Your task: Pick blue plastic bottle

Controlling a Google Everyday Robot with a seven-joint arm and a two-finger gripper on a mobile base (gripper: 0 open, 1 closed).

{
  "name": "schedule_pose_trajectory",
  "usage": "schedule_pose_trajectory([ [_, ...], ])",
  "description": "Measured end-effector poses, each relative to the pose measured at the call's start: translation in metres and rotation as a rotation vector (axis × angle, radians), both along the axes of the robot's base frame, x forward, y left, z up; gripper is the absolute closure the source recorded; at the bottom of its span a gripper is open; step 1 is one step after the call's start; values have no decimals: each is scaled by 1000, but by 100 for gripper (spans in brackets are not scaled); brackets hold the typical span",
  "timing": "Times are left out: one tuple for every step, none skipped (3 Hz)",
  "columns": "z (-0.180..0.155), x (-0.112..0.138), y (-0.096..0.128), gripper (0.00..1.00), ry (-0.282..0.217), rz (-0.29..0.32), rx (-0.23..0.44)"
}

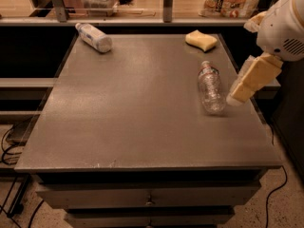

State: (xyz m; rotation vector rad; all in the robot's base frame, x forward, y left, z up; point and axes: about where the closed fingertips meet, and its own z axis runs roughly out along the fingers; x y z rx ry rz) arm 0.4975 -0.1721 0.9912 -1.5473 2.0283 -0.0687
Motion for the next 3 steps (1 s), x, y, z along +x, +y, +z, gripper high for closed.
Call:
schedule_pose_trajectory([
  [0, 0, 0, 0, 0, 0, 0],
  [-1, 5, 18, 0, 15, 30, 86],
  [2, 23, 59, 0, 28, 103, 222],
])
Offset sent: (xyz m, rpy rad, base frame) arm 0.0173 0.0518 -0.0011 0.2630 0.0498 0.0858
